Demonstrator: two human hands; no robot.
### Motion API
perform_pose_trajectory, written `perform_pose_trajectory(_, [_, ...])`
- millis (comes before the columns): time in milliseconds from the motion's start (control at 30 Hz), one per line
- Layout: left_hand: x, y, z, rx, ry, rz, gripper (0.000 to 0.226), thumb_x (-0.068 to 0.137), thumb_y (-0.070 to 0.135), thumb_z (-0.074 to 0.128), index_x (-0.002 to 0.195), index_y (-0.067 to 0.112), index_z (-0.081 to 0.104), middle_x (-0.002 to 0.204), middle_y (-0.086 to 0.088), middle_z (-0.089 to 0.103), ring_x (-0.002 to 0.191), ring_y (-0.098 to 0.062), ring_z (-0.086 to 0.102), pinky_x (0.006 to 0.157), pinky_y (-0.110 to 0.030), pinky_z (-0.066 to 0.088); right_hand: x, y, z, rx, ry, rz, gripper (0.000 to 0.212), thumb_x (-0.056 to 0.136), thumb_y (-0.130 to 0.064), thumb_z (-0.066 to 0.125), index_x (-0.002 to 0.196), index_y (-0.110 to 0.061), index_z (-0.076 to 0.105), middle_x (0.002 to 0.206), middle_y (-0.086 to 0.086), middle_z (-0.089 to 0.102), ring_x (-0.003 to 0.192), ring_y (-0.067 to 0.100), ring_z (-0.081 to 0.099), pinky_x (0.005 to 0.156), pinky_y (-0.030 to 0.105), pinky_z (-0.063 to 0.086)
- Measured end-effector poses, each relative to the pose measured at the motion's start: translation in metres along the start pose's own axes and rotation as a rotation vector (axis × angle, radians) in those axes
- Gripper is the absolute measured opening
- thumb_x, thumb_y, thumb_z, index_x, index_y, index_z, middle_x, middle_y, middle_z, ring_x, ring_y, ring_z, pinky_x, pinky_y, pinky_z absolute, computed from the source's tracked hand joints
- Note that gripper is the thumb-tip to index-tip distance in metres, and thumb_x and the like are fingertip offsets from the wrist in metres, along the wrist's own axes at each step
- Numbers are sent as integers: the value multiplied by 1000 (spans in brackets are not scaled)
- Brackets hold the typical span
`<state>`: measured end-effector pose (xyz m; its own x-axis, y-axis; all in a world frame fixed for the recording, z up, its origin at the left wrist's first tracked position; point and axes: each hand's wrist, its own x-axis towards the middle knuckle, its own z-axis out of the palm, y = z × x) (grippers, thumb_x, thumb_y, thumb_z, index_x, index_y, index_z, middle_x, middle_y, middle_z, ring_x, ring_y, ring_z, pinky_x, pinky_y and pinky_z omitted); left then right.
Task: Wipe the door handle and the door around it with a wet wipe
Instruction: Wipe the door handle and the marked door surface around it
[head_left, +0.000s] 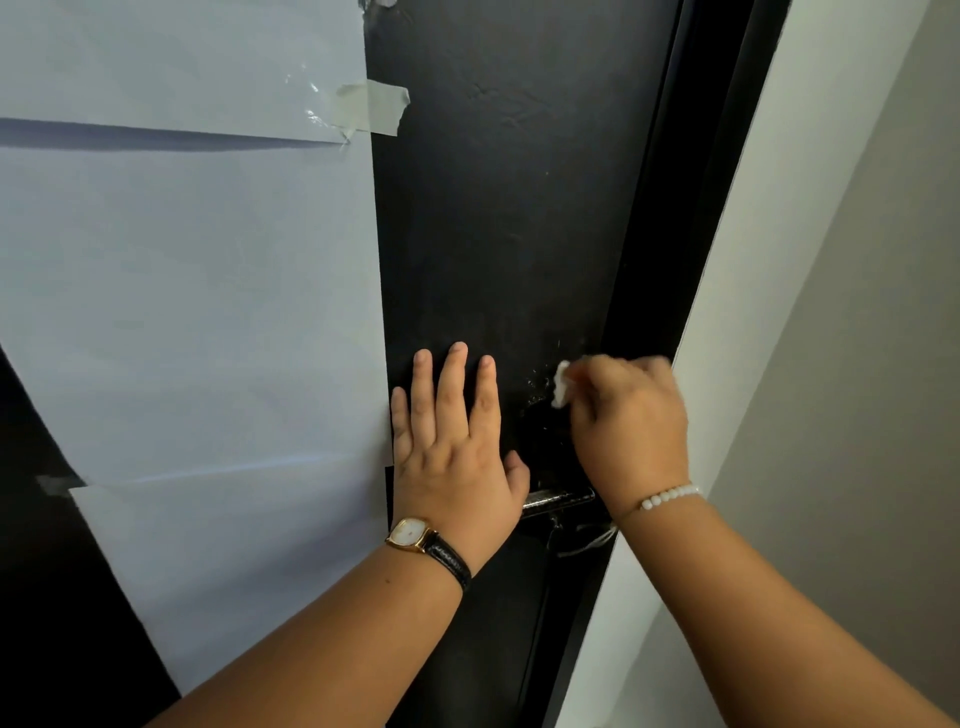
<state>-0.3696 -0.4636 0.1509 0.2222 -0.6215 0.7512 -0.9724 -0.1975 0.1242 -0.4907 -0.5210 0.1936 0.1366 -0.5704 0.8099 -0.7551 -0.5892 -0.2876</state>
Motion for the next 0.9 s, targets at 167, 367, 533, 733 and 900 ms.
perform_pose_trajectory(167, [0, 0, 2, 2, -10, 0, 86, 65, 36, 64, 142, 16, 30, 148, -10, 20, 140, -34, 12, 111, -48, 13, 7, 1, 9, 128, -86, -134, 15, 69, 5, 69, 67, -10, 67, 78, 7, 67, 73, 21, 64, 61, 25, 50])
perform_pose_trajectory(367, [0, 0, 3, -4, -11, 0, 86, 65, 35, 65, 141, 16, 30, 148, -9, 18, 140, -34, 11, 110, -48, 13, -1, 6, 9, 14, -311, -267, 13, 65, 6, 71, 68, -7, 72, 76, 10, 69, 71, 27, 67, 62, 27, 54])
perform_pose_trajectory(533, [0, 0, 3, -17, -2, -2, 86, 64, 34, 66, 141, 16, 31, 149, -10, 21, 140, -34, 12, 110, -48, 17, 11, -4, 7, 193, -128, -163, 13, 75, 2, 67, 68, -8, 72, 76, 7, 66, 73, 10, 58, 68, 18, 47])
perform_pose_trajectory(733, [0, -1, 3, -21, -10, 10, 85, 65, 34, 65, 141, 17, 30, 149, -8, 17, 141, -33, 10, 111, -49, 12, -6, -7, 20, 8, -350, -319, 9, 72, -7, 66, 64, -9, 70, 66, 8, 63, 64, 27, 61, 47, 34, 54])
perform_pose_trajectory(900, [-1, -2, 2, -15, 9, 17, 84, 64, 34, 65, 140, 17, 34, 148, -9, 21, 140, -34, 13, 110, -49, 13, -9, 5, 18, 116, -258, -136, 11, 72, -1, 70, 71, -11, 73, 77, 8, 69, 76, 28, 64, 68, 30, 53])
